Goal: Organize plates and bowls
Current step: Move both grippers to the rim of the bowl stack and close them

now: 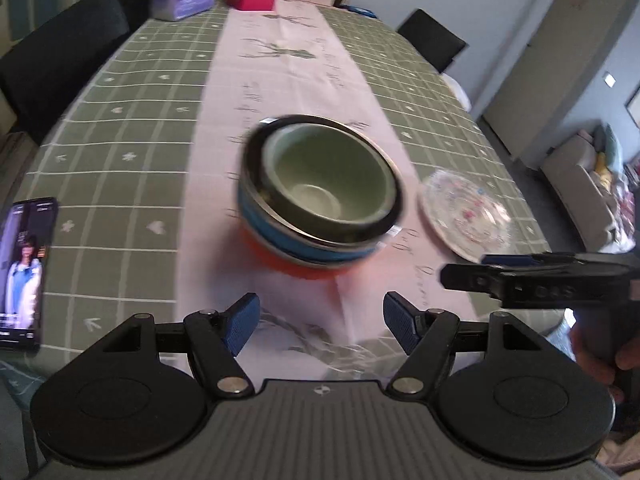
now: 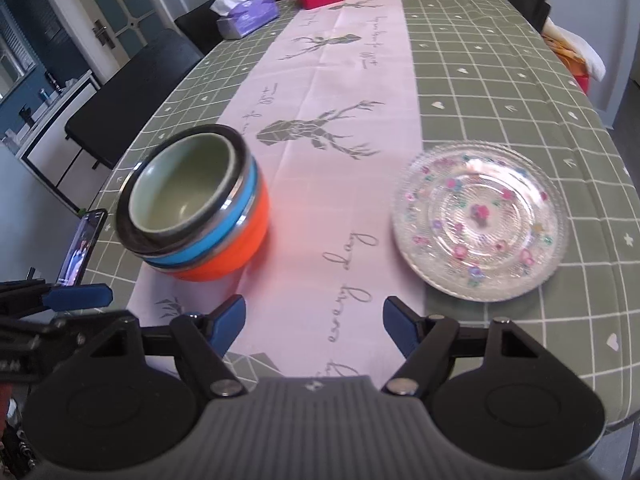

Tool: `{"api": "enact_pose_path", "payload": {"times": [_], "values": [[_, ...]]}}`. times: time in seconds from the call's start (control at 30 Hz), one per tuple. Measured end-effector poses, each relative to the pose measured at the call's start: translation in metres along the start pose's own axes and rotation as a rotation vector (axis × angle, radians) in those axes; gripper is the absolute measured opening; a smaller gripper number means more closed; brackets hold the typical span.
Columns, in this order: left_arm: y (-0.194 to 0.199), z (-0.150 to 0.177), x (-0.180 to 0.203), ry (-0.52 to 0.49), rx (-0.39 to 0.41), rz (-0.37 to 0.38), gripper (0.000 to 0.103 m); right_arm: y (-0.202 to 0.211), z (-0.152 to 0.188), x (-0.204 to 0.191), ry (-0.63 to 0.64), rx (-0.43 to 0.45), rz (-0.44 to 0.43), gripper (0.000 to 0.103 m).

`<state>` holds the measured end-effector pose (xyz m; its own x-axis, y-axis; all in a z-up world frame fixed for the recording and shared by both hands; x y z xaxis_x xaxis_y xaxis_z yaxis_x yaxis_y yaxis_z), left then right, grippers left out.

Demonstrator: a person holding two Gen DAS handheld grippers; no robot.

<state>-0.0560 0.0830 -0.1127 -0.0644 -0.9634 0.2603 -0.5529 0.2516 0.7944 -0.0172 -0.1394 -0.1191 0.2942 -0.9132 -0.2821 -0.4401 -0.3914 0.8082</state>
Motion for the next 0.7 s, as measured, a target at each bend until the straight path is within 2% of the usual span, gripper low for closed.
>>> {"api": "enact_pose_path", "payload": {"times": [0.17, 0.4, 0.6, 0.7], "values": [[0.011, -0.017, -0.019, -0.020, 0.050, -0.055, 0.083, 0.003, -0.014, -0.017, 0.046, 0.038, -0.001, 0.081], [0.029, -0.052, -0.025, -0.037, 0.127, -0.004, 0.092, 0.003, -0.032, -0.030, 0.051, 0.065, -0.012, 0.084], [0.016, -0.076, -0.033, 0.030, 0.086, 0.090, 0.094, 0.003, -0.053, -0.030, -0.024, 0.085, -0.067, 0.086], [0.001, -0.086, -0.038, 0.046, 0.052, 0.060, 0.094, -0.005, -0.064, -0.029, -0.068, 0.068, -0.080, 0.087]]}}
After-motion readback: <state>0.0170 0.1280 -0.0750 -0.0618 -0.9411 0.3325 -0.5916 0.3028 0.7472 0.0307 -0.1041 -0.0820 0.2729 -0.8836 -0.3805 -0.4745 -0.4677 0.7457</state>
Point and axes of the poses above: each gripper's, at about its wrist camera, not at the fingertips, and y roughly against the way its jaws point, x to its right, z to its underside, the point moved 3 cm from there along -y, roughly the way its jaws point
